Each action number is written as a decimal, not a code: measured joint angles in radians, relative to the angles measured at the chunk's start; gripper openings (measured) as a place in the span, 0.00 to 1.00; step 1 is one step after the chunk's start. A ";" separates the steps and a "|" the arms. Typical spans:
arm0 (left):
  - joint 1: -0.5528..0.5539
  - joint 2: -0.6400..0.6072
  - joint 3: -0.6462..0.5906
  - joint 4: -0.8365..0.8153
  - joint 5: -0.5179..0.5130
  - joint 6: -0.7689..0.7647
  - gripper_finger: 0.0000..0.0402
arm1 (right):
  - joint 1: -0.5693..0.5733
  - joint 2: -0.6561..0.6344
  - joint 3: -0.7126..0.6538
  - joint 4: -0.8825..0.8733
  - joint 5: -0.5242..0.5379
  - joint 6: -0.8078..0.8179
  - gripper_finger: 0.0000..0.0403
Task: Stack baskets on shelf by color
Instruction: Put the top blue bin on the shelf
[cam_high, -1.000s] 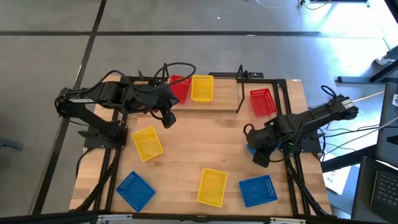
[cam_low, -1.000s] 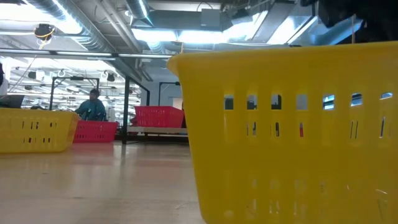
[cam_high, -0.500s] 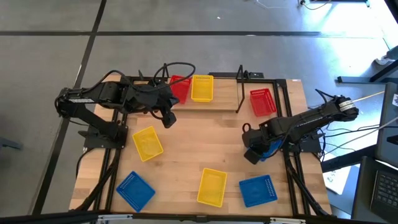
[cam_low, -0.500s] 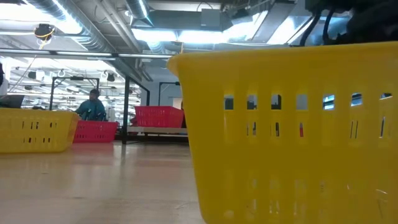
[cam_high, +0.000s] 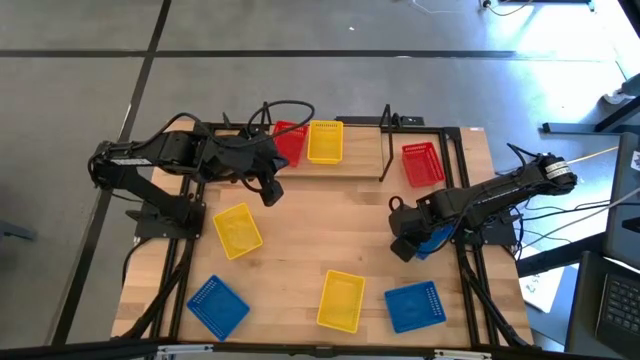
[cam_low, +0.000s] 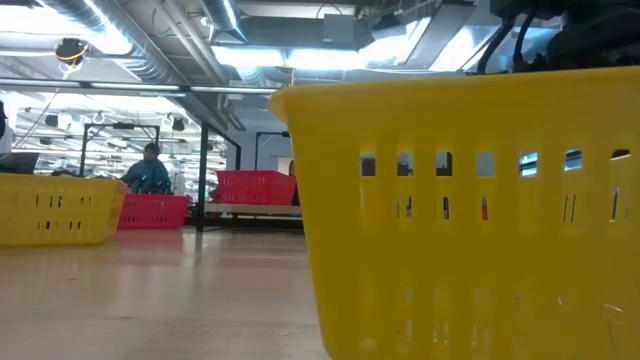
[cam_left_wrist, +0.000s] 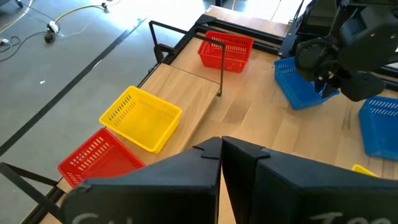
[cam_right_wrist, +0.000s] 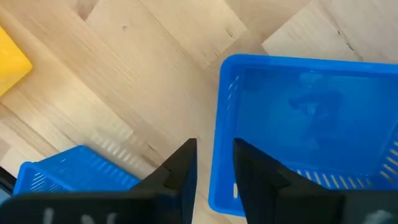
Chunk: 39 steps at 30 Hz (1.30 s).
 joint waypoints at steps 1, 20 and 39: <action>0.000 0.000 0.000 0.000 0.000 0.000 0.01 | 0.000 0.000 0.000 0.000 0.000 0.000 0.25; 0.000 0.000 0.000 0.000 0.171 0.055 0.01 | 0.000 0.077 0.000 0.001 0.010 -0.022 0.25; 0.000 0.000 0.000 0.000 0.234 0.072 0.01 | -0.001 0.221 0.008 0.061 0.095 -0.105 0.03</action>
